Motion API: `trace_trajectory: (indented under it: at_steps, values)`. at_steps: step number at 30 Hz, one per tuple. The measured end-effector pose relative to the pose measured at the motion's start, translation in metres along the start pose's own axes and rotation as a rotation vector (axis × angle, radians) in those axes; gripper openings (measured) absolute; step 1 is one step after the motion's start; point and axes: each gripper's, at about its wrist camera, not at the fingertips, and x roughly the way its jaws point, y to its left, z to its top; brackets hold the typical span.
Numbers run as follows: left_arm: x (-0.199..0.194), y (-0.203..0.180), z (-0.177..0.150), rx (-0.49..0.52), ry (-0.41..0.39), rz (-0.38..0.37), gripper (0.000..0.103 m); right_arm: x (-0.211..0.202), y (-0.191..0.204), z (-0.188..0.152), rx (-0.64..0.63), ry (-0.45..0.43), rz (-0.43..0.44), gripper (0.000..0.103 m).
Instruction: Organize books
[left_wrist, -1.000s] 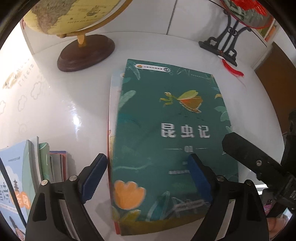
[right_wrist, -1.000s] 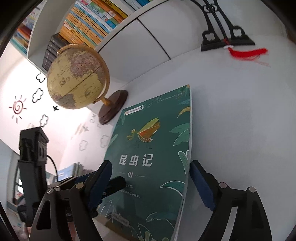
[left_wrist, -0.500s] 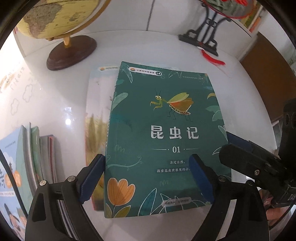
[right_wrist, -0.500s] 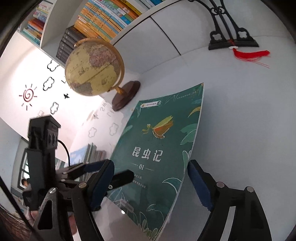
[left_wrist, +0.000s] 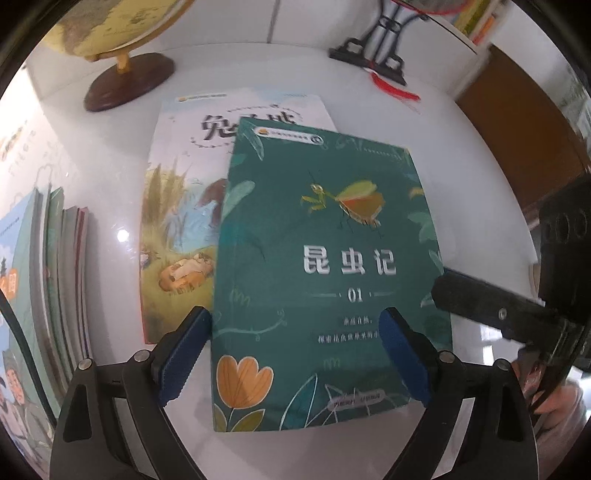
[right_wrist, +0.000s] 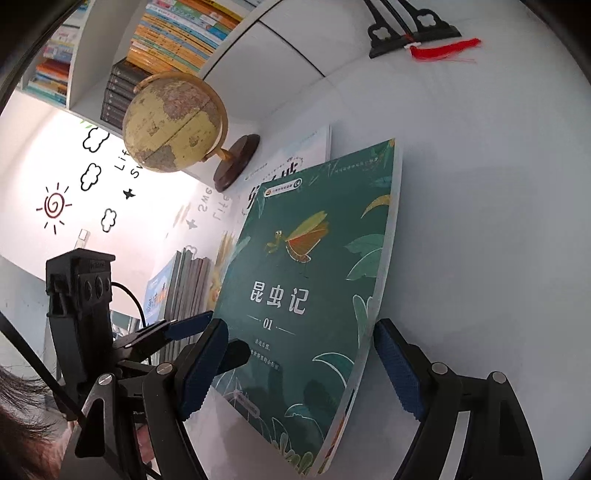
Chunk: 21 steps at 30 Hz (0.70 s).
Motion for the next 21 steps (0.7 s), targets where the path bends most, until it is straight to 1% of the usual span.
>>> trace_trajectory:
  at_steps: [1,2,3,4,6,7,8,9,10,12,15,16,17,18,19,20,21]
  values:
    - [-0.001,0.002,-0.001,-0.015,-0.006,-0.017,0.100,0.001,0.000,0.001,0.002,-0.001,0.001,0.081]
    - [-0.001,0.003,-0.001,-0.028,-0.009,-0.033,0.102,0.001,0.000,0.001,0.000,-0.003,0.002,0.081]
    - [-0.001,0.003,-0.001,-0.032,-0.009,-0.033,0.102,0.002,0.000,0.002,-0.006,-0.005,0.006,0.081]
    - [0.000,0.001,-0.001,-0.028,-0.001,-0.017,0.102,0.002,0.000,0.003,-0.011,-0.008,0.011,0.081]
    - [0.002,-0.002,-0.003,-0.018,0.030,0.060,0.102,0.003,-0.002,0.005,-0.009,-0.015,0.024,0.081]
    - [0.002,-0.003,-0.005,-0.010,0.042,0.087,0.102,0.004,-0.004,0.007,0.002,-0.018,0.039,0.081]
    - [0.004,-0.003,-0.008,-0.012,0.057,0.086,0.102,0.004,-0.006,0.008,0.012,-0.019,0.049,0.082]
    - [0.007,0.000,-0.010,-0.026,0.077,0.066,0.102,0.006,-0.008,0.010,0.029,-0.018,0.067,0.082]
    - [0.007,0.002,-0.012,-0.045,0.071,0.059,0.102,0.007,-0.009,0.012,0.038,-0.016,0.079,0.082]
    - [0.009,0.007,-0.013,-0.072,0.067,0.064,0.102,0.009,-0.010,0.015,0.035,-0.011,0.094,0.082]
    - [0.009,0.017,-0.012,-0.141,0.034,-0.024,0.101,0.011,-0.008,0.017,0.002,-0.002,0.106,0.083]
    - [0.007,0.022,-0.013,-0.184,0.018,-0.069,0.097,0.012,-0.006,0.017,-0.022,0.007,0.109,0.083]
    - [0.004,0.030,-0.015,-0.248,-0.017,-0.073,0.089,0.013,-0.005,0.017,-0.036,0.015,0.112,0.083]
    - [0.002,0.037,-0.016,-0.284,-0.033,-0.070,0.071,0.014,-0.004,0.017,-0.056,0.024,0.109,0.077]
    - [0.001,0.046,-0.020,-0.328,-0.051,-0.067,0.057,0.013,0.000,0.017,-0.093,0.012,0.061,0.069]
    - [0.001,0.052,-0.023,-0.346,-0.058,-0.068,0.051,0.013,0.003,0.015,-0.131,0.002,-0.002,0.053]
    - [0.000,0.054,-0.024,-0.349,-0.063,-0.061,0.043,0.012,0.006,0.013,-0.176,-0.004,-0.061,0.047]
